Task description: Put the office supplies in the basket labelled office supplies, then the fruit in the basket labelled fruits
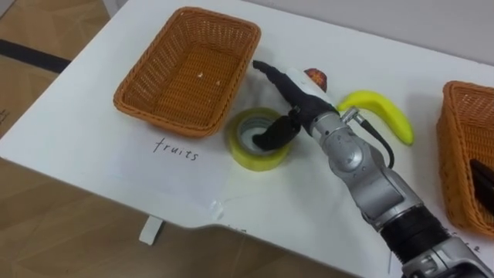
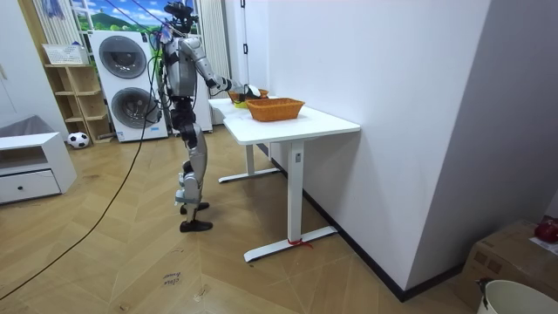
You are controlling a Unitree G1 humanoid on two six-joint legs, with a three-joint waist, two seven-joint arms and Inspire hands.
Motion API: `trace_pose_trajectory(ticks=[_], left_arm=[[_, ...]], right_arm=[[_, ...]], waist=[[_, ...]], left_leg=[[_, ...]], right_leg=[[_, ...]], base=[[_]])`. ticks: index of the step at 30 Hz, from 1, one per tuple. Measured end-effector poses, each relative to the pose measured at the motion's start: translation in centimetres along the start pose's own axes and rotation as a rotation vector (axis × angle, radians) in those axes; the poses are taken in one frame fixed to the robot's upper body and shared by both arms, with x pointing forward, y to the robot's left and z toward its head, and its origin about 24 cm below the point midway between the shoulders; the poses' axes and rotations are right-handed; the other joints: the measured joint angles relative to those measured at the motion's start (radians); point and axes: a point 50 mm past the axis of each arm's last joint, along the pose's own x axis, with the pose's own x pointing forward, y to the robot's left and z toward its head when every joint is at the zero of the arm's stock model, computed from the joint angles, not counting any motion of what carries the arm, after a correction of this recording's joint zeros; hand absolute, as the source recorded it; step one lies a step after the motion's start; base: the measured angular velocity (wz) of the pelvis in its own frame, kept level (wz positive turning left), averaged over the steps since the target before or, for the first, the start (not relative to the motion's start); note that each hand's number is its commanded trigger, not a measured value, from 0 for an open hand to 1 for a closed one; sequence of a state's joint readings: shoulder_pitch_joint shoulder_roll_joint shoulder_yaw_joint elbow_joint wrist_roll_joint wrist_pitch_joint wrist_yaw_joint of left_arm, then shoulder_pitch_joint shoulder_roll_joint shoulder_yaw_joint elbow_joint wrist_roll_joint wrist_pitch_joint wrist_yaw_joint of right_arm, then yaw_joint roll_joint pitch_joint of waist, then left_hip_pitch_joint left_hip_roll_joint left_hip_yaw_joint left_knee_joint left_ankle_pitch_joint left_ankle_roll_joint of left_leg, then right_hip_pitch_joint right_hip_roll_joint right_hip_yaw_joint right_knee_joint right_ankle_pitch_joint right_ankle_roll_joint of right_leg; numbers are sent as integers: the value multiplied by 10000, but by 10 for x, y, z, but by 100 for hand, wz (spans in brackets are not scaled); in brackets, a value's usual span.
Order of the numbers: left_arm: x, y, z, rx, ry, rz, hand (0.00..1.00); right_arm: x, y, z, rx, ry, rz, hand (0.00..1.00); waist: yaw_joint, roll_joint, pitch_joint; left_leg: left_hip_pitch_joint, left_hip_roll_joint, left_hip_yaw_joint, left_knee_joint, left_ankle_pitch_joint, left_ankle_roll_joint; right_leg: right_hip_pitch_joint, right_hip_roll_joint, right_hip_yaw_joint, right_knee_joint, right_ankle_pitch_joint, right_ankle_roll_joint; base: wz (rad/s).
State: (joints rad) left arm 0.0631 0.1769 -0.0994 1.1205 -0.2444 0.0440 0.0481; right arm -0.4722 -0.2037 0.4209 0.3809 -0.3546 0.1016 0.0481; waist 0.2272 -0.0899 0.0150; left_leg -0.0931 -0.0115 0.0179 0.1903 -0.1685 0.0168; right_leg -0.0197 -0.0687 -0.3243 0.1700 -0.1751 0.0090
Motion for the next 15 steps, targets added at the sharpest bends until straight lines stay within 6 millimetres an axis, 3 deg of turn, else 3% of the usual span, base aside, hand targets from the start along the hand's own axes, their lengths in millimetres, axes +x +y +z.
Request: trace_pose_trajectory(ticks=[7, 15], left_arm=[[0, 2, -2, -179, 50, 73, 0], [0, 3, -3, -250, 84, 126, 0]], right_arm=[[-2, 2, -5, 27, 156, 215, 0], [-4, 4, -9, 98, 345, 648, 0]], waist=[[-6, -101, -58], [-23, -134, -7]], left_leg=[[18, -5, 10, 8, 3, 5], [168, -6, 7, -14, 2, 5]], right_leg=[[22, -5, 30, 3, 1, 1], [166, 7, 142, -2, 1, 2]], base=[[0], [0]])
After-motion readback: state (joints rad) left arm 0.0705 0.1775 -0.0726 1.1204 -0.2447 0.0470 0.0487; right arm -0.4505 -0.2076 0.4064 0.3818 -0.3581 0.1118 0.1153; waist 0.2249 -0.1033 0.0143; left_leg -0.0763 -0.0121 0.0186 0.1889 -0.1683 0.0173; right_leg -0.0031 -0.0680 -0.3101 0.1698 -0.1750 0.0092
